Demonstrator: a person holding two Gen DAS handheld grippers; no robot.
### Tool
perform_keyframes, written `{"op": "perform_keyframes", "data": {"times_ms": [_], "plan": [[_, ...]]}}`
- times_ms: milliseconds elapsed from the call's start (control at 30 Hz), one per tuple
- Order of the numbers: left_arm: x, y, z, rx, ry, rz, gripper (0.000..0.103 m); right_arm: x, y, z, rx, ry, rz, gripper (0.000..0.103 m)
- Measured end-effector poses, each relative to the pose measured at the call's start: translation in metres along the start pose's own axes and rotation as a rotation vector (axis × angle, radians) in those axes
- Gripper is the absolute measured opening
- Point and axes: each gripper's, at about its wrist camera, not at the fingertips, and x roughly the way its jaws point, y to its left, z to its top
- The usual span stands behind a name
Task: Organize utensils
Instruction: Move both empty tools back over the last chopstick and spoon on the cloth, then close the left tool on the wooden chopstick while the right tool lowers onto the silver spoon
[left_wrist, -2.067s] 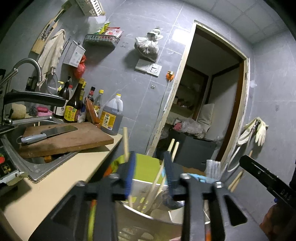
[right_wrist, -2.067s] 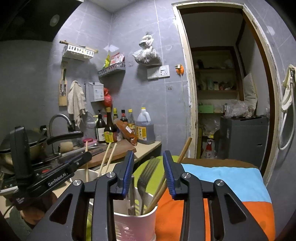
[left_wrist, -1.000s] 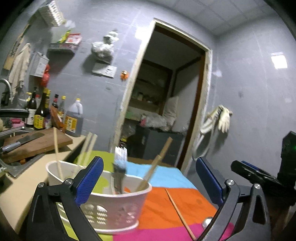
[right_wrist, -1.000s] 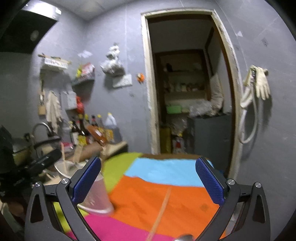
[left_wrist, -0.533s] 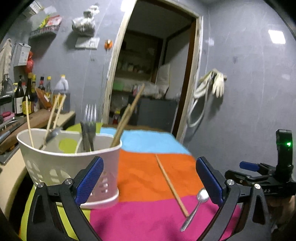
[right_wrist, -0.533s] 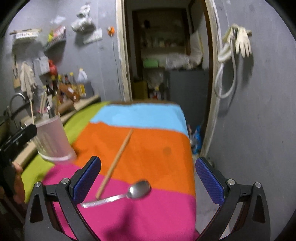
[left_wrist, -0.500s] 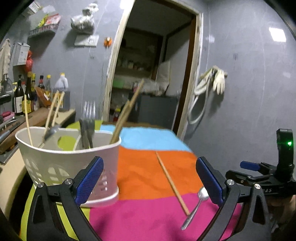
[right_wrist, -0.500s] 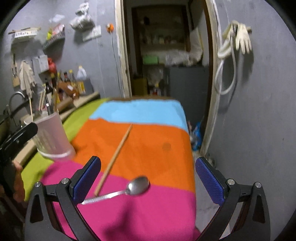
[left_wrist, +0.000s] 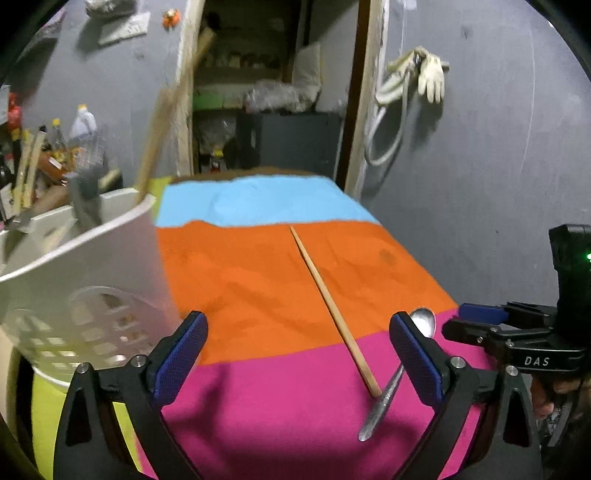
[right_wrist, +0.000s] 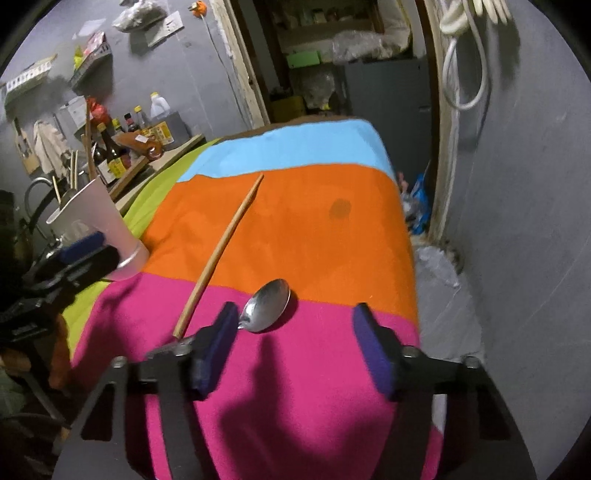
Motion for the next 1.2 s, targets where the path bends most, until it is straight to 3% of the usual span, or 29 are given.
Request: {"op": "perform_keyframes", "data": {"times_ms": [133,433,567,633,733,1000,1200], "plan": [[0.024,-0.004,0.005,0.028,0.086,-0.039,0.068,0.009,-0.005,0.001,0.032,0.035,0.053,0.046],[0.088,0.002,0.016,-0.036,0.303,-0.099,0.037,0.031,-0.009,0.011,0.029,0.092,0.124,0.011],[0.094,0.008,0.021,-0.082,0.333,-0.089,0.027,0.037,-0.009,0.018,0.01,0.084,0.133,0.008],[0.096,0.01,0.023,-0.096,0.351,-0.096,0.016,0.041,-0.007,0.023,-0.01,0.077,0.126,0.008],[0.094,0.011,0.022,-0.09,0.362,-0.087,0.007,0.048,-0.003,0.031,-0.039,0.078,0.115,0.008],[0.063,0.027,0.001,-0.155,0.389,-0.078,0.005,0.073,0.008,0.056,-0.131,0.087,0.08,0.007],[0.041,0.027,-0.009,-0.169,0.405,-0.078,0.005,0.086,0.019,0.064,-0.177,0.098,0.103,0.008]]}}
